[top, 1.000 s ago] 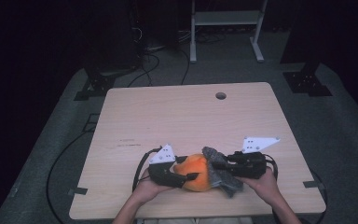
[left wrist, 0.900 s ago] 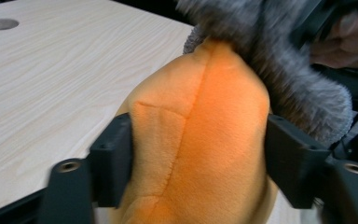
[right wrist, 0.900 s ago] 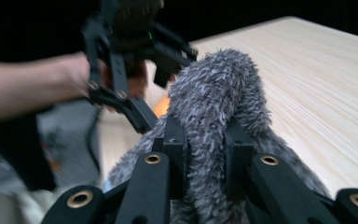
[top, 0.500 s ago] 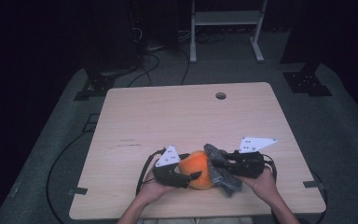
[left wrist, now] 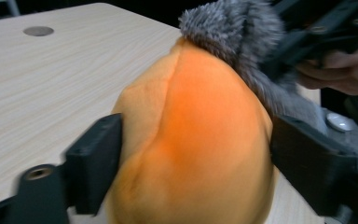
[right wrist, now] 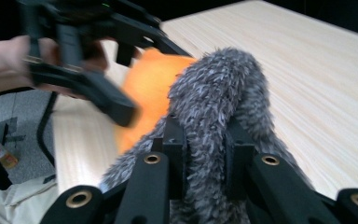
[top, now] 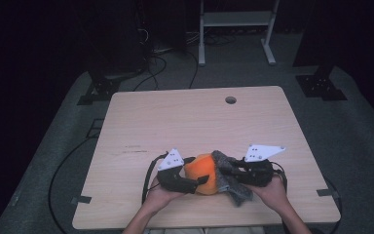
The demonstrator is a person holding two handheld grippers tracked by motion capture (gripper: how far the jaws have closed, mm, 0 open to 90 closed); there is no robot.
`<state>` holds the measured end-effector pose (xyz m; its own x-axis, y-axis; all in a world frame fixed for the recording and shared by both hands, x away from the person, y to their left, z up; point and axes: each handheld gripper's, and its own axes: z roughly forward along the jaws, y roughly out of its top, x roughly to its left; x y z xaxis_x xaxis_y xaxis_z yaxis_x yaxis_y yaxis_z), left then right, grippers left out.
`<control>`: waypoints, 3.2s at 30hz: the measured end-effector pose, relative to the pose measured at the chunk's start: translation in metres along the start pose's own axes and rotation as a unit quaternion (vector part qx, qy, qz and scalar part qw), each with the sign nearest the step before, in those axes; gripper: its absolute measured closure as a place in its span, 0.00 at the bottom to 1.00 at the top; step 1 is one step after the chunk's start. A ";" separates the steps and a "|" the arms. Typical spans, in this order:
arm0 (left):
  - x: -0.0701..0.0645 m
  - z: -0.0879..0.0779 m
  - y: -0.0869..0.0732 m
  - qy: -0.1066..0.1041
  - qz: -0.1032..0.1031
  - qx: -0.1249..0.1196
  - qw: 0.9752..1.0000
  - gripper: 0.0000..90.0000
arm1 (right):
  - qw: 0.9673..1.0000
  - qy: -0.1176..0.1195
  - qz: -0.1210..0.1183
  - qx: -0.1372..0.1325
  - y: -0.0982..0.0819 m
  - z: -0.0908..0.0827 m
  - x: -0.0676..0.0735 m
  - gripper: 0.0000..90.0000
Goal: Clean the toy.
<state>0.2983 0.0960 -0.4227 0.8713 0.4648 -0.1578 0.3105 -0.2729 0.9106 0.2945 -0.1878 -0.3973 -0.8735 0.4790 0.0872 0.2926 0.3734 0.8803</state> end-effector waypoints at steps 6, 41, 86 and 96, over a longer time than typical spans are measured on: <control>0.008 0.004 -0.007 -0.012 -0.023 -0.001 1.000 0.19 | 1.000 -0.005 0.020 -0.006 -0.004 -0.002 -0.008 0.83; 0.002 0.003 -0.007 0.004 -0.020 -0.007 1.000 0.42 | 0.999 -0.037 0.022 -0.002 -0.006 -0.009 -0.015 0.84; -0.025 0.024 -0.008 -0.002 0.062 0.030 0.998 0.33 | 0.997 -0.011 -0.059 0.045 0.012 -0.020 0.005 0.84; -0.042 0.025 -0.008 -0.015 0.152 0.051 0.987 0.35 | 0.997 0.004 -0.055 0.052 0.018 -0.022 0.007 0.85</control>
<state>0.2688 0.0577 -0.4325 0.9404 0.3239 0.1041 0.0685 -0.4799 0.8746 0.2851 -0.1947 -0.3705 -0.9055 0.4242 -0.0025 0.2335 0.5034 0.8319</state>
